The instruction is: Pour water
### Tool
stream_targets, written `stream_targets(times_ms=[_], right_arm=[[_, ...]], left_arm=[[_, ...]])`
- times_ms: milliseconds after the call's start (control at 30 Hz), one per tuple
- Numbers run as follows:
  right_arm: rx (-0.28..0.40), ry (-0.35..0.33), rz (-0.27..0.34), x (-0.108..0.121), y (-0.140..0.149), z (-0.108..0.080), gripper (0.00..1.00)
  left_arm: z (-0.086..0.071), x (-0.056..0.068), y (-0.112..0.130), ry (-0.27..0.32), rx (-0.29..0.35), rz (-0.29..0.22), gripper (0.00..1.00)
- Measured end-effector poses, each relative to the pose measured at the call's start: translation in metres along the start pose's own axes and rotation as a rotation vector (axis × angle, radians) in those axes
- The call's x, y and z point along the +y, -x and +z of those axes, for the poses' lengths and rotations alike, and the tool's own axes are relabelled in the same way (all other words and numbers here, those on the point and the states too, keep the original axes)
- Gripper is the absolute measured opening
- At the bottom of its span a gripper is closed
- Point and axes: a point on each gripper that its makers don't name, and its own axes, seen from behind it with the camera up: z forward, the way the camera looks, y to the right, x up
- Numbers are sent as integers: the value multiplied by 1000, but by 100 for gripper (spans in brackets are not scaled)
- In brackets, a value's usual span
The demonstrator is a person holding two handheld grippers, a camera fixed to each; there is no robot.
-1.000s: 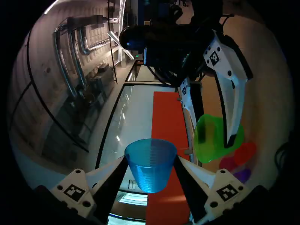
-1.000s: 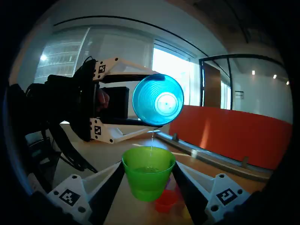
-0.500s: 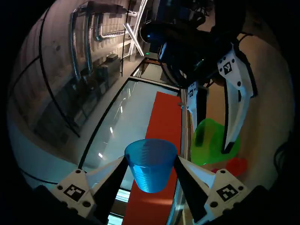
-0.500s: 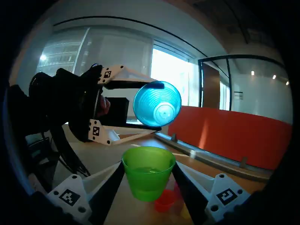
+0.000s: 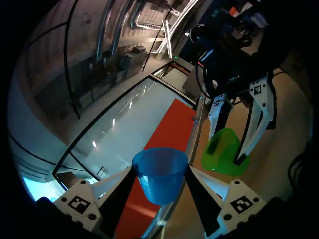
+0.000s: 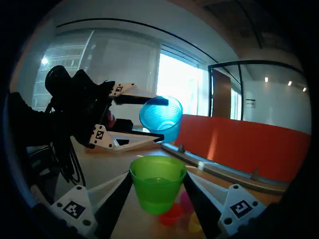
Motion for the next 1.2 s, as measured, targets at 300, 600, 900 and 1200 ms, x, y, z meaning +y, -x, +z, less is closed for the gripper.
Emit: stream_targets(times_ms=[300, 600, 900, 1200], right_arm=[[-2, 8, -4, 1, -1, -2, 90], [-4, 14, -5, 1, -1, -2, 90], [0, 21, -1, 1, -2, -2, 90], [-5, 21, -6, -1, -4, -2, 90]], left_arm=[[-3, 1, 17, 16, -18, -220, 85], [-6, 7, 32, 35, -10, -494, 85], [-13, 14, 38, 57, -8, -688, 85], [-16, 21, 46, 86, -23, -761, 85]])
